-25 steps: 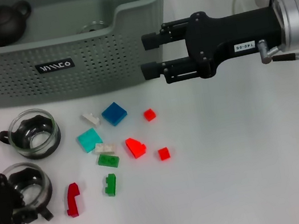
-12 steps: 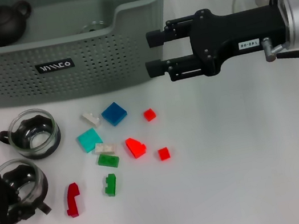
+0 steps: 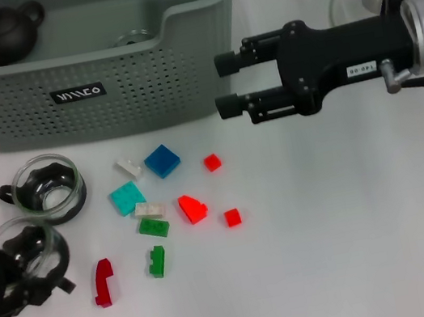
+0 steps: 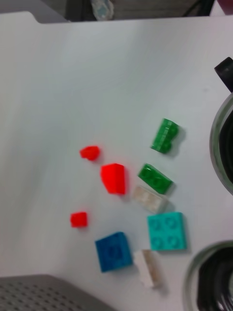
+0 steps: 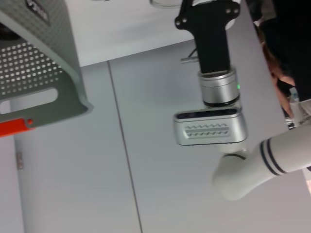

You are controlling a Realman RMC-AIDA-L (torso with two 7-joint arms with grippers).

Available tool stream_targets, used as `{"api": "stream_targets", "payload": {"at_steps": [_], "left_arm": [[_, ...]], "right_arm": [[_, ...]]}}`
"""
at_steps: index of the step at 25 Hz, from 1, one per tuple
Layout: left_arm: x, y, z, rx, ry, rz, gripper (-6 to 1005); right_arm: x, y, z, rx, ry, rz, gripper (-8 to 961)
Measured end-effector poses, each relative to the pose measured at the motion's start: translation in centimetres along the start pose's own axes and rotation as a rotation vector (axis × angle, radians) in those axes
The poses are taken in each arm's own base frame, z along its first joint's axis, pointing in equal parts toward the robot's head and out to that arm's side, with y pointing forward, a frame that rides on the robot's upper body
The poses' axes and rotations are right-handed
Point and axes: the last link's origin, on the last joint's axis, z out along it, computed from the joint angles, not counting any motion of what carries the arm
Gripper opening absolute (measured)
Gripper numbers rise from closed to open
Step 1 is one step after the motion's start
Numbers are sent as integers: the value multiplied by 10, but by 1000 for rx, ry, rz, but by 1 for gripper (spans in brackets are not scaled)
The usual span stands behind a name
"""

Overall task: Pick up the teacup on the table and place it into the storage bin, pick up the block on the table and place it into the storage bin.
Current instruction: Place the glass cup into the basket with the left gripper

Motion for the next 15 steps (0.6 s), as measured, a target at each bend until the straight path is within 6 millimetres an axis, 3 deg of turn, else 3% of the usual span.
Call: {"api": "stream_targets", "payload": {"at_steps": [4, 15], "left_arm": [[8, -1, 3, -14, 45, -7, 62], [23, -4, -12, 35, 231, 0, 75]], "right_arm": [[4, 4, -1, -25, 28, -1, 676], [6, 3, -7, -15, 48, -6, 677]]}}
